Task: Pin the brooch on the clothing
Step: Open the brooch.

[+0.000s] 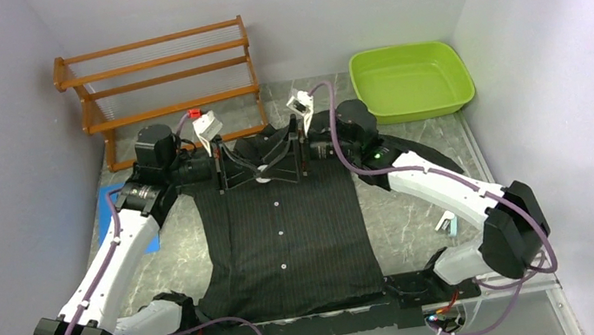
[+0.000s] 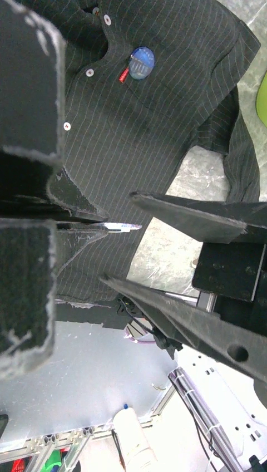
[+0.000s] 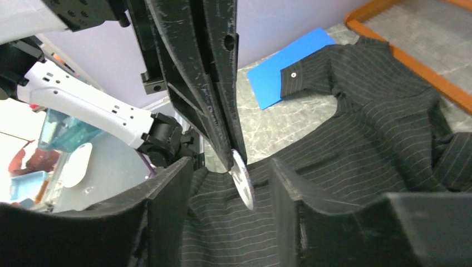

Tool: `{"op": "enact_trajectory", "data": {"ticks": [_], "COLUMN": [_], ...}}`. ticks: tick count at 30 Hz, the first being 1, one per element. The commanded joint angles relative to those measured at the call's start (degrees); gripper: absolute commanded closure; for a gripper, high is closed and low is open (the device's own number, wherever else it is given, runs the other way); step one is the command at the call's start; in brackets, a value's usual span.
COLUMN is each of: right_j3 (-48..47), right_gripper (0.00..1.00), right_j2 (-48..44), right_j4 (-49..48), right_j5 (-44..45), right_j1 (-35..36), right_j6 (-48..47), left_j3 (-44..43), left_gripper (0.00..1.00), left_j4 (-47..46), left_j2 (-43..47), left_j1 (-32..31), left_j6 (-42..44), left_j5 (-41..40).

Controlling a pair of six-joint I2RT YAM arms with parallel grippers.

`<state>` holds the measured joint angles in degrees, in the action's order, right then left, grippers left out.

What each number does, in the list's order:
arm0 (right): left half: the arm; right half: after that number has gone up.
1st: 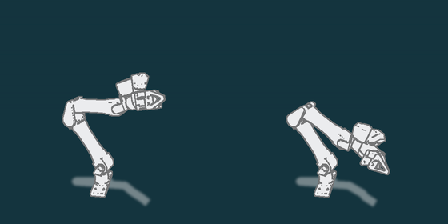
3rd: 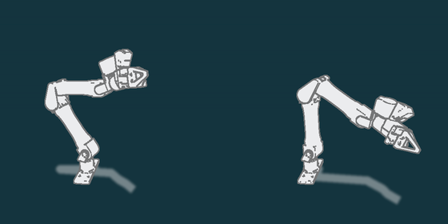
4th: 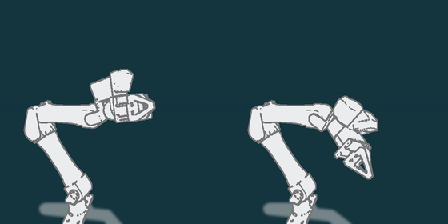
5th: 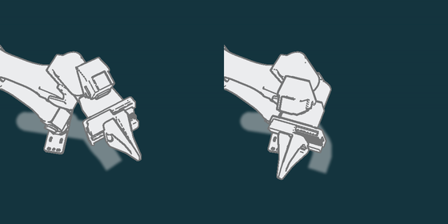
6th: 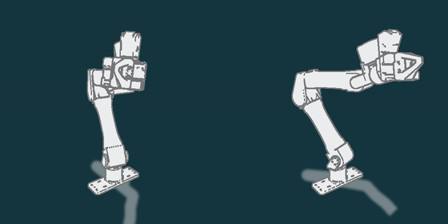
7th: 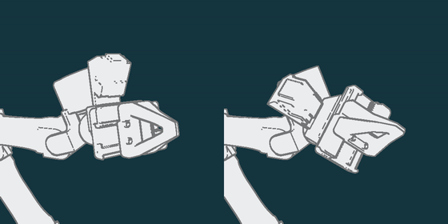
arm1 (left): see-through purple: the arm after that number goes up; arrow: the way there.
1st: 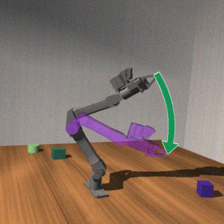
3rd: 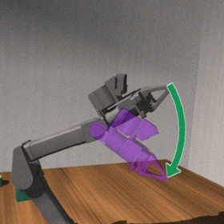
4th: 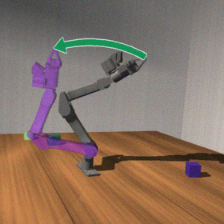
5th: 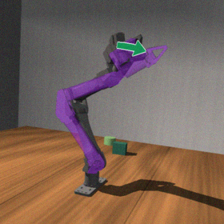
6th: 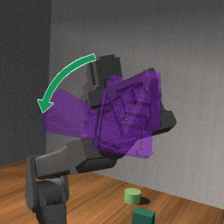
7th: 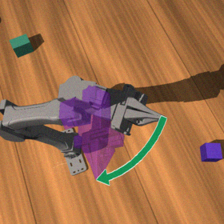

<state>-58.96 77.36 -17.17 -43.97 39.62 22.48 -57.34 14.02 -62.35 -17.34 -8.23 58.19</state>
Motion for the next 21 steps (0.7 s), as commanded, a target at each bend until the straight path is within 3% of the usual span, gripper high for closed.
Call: {"op": "enact_trajectory", "data": {"ticks": [1, 7, 16, 17, 19, 21], "right_j3": [-4.2, -4.01, -2.33, -1.71, -0.64, 0.23], "right_gripper": [0.51, 0.98, 1.0, 0.97, 0.64, 0.4], "right_j2": [2.58, 3.28, 1.18, 0.63, -0.54, -1.93], "right_j4": [2.37, 2.28, 10.9, 11.64, 12.82, 13.35], "right_j5": [-0.54, -0.07, 5.08, 6.04, 7.14, 7.84], "right_j1": [0.89, 1.1, 2.61, 2.63, 2.66, 2.61], "right_j6": [-2.64, -2.59, -15.96, -17.39, -19.89, -21.21], "left_j3": [0.06, 0.36, -0.28, -0.33, -0.44, -0.61], "left_gripper": [0.97, 0.97, 0.97, 0.97, 0.97, 0.97], "left_j4": [-1.83, -2.93, -2.13, -1.84, -1.38, -0.71], "left_j2": [2.22, 2.3, 2.55, 2.74, 2.98, 3.05], "left_j1": [-0.19, -0.15, -0.15, -0.15, -0.15, -0.15], "left_j6": [0.06, -0.71, -0.1, 0.1, 0.56, 1.2], "left_j5": [0.78, 0.89, 1.44, 1.5, 1.46, 1.5]}}
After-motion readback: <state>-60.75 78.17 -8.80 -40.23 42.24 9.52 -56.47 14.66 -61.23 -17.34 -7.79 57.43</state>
